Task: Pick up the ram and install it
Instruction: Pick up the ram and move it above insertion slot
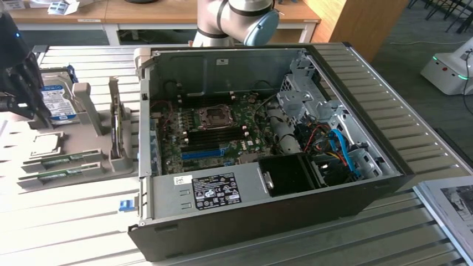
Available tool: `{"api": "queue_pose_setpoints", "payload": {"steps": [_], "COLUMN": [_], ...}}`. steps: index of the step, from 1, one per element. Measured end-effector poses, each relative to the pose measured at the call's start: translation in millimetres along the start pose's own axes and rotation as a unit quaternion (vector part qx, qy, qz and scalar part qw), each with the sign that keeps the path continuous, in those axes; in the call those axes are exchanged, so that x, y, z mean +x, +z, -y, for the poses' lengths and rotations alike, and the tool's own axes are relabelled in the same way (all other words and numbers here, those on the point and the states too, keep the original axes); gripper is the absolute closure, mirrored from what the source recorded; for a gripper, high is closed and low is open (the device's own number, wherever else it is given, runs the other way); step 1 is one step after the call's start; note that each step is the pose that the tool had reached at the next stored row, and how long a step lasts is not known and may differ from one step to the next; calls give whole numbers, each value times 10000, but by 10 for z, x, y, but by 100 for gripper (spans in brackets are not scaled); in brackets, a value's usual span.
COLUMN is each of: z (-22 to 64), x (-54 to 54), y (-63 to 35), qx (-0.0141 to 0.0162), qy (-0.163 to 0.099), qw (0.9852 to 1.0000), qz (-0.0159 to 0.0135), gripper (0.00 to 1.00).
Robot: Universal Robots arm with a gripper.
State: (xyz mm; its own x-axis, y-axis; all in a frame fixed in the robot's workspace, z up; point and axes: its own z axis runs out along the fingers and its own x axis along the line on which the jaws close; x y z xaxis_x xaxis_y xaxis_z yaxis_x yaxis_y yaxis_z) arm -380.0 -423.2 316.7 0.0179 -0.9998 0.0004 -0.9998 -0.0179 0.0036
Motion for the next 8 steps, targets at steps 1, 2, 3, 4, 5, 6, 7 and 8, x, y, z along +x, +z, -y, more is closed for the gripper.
{"api": "queue_pose_setpoints", "payload": {"steps": [1, 2, 3, 4, 5, 6, 7, 8], "z": [0, 0, 0, 0, 0, 0, 0, 0], "x": [0, 0, 0, 0, 0, 0, 0, 0], "y": [8, 16, 25, 34, 41, 50, 58, 65], "qx": [0, 0, 0, 0, 0, 0, 0, 0], "qy": [0, 0, 0, 0, 0, 0, 0, 0], "qw": [10000, 10000, 10000, 10000, 10000, 10000, 10000, 10000], "qz": [0, 0, 0, 0, 0, 0, 0, 0], "gripper": [69, 69, 69, 69, 69, 69, 69, 69]}}
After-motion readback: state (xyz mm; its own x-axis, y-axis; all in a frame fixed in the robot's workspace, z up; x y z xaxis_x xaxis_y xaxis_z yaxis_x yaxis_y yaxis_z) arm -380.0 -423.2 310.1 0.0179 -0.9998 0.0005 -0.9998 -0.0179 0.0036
